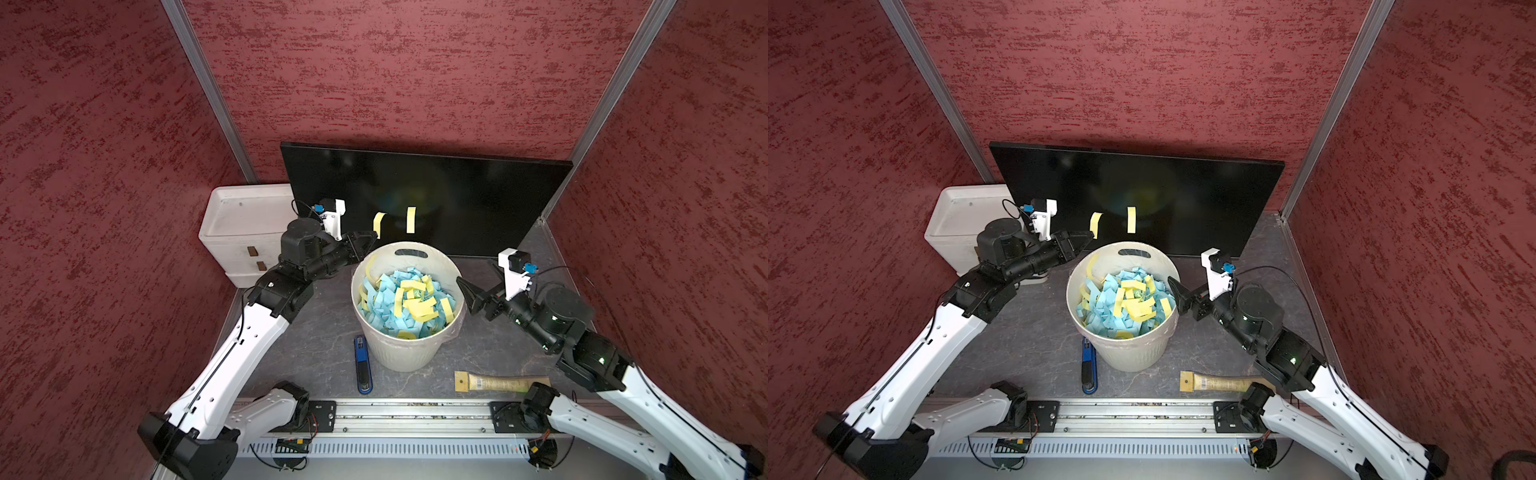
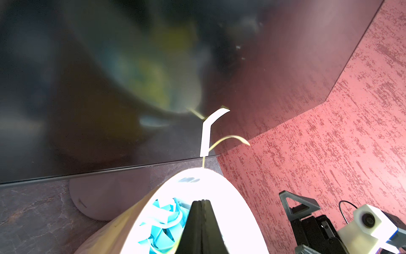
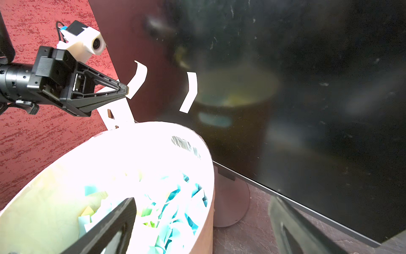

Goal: Remove the sticky note from the monitor
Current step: Tear off the sticky note from the monitor, then place the sticky note in the trash bin.

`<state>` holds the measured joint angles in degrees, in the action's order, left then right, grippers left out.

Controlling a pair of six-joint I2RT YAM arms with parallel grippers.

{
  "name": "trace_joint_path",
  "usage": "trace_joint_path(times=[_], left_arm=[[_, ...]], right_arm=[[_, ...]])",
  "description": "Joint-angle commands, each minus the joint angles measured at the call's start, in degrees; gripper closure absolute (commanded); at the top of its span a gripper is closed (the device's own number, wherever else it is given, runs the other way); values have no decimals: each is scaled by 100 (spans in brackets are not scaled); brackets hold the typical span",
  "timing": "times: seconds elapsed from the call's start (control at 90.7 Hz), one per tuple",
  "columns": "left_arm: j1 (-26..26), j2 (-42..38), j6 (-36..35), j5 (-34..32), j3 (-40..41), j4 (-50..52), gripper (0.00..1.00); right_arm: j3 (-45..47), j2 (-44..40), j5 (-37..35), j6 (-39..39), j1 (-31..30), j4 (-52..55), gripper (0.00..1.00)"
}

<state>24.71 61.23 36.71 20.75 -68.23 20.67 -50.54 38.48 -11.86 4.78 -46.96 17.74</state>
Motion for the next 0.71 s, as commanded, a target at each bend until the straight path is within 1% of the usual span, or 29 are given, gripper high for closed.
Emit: trace_joint_path(times=[0.0,0.165,0.264,0.441,0.694], left_arm=[[169,-132,-181,-63,51,230,100],[578,-173,-543,-377,-105,599,100],[880,-164,-798,-730,-245,895,100],[1445,-53,-1272,-1627,-581,1524,100],[2059,218,-1634,-2375,-811,2009,100]], right_arm=[[53,-33,-137,84,-32,-201,2],[72,-67,-188,94,-28,-167,1],[88,-94,-224,80,-32,-165,2],[114,-92,-270,59,-32,-191,1],[99,-39,-291,31,-34,-229,1]])
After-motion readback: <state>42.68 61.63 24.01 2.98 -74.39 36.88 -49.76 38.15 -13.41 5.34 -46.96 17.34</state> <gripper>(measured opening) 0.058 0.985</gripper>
